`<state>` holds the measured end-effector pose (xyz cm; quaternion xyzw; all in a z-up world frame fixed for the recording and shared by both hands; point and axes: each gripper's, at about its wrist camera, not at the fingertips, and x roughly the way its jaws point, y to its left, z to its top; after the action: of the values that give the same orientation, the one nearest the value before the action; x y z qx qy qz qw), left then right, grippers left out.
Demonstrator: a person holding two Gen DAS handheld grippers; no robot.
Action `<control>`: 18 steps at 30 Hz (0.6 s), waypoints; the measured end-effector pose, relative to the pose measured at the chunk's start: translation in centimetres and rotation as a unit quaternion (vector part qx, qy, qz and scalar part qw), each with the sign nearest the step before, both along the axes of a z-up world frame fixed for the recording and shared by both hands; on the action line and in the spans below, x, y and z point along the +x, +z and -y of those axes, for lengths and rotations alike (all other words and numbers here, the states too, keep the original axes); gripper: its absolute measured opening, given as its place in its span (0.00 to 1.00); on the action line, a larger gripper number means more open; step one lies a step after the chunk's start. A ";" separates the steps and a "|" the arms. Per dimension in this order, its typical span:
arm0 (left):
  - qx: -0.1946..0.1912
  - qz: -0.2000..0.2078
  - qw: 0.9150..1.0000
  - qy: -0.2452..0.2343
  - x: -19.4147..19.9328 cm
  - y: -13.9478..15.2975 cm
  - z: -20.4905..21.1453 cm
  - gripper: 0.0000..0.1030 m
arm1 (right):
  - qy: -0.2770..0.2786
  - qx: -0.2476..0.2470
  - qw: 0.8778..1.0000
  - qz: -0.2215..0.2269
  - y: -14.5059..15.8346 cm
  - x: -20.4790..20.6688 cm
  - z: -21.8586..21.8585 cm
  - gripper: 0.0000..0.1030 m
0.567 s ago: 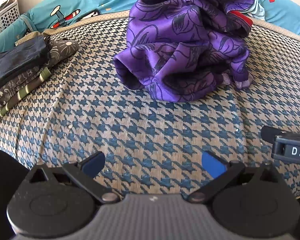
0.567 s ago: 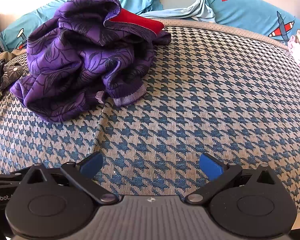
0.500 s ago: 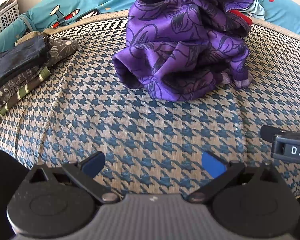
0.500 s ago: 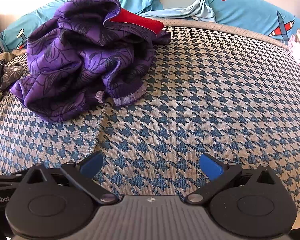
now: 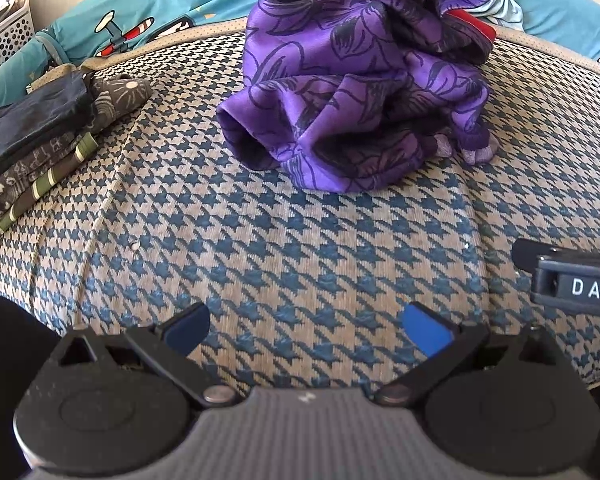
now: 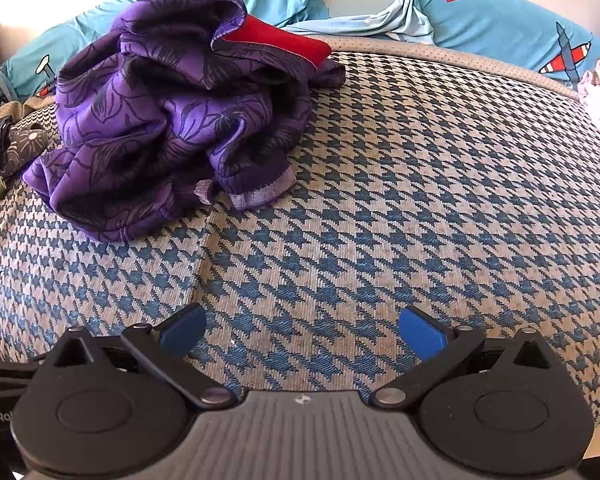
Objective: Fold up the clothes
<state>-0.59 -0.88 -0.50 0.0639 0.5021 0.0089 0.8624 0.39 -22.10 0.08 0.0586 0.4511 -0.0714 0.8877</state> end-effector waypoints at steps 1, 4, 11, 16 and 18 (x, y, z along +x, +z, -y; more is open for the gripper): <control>0.000 -0.001 1.000 0.000 0.0 0.1 -0.1 1.00 | 0.001 -0.001 1.000 0.000 0.0 -0.1 -0.1 1.00; 0.002 0.001 1.000 0.002 -0.2 0.2 0.1 1.00 | 0.002 -0.001 1.000 -0.002 0.0 -0.3 -0.2 1.00; 0.005 0.008 1.000 -0.004 -0.4 0.9 0.4 1.00 | 0.011 -0.007 1.000 -0.002 0.1 -0.4 -0.2 1.00; -0.001 0.007 1.000 -0.002 -0.3 1.0 0.4 1.00 | 0.017 -0.009 1.000 -0.003 0.1 -0.4 0.0 1.00; -0.003 0.007 1.000 -0.001 -0.3 1.1 0.5 1.00 | 0.018 -0.010 1.000 -0.003 0.0 -0.2 0.0 1.00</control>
<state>-0.91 -1.37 0.56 0.0616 0.4961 0.0065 0.8661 0.17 -22.05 0.03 0.0415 0.4543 -0.0600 0.8878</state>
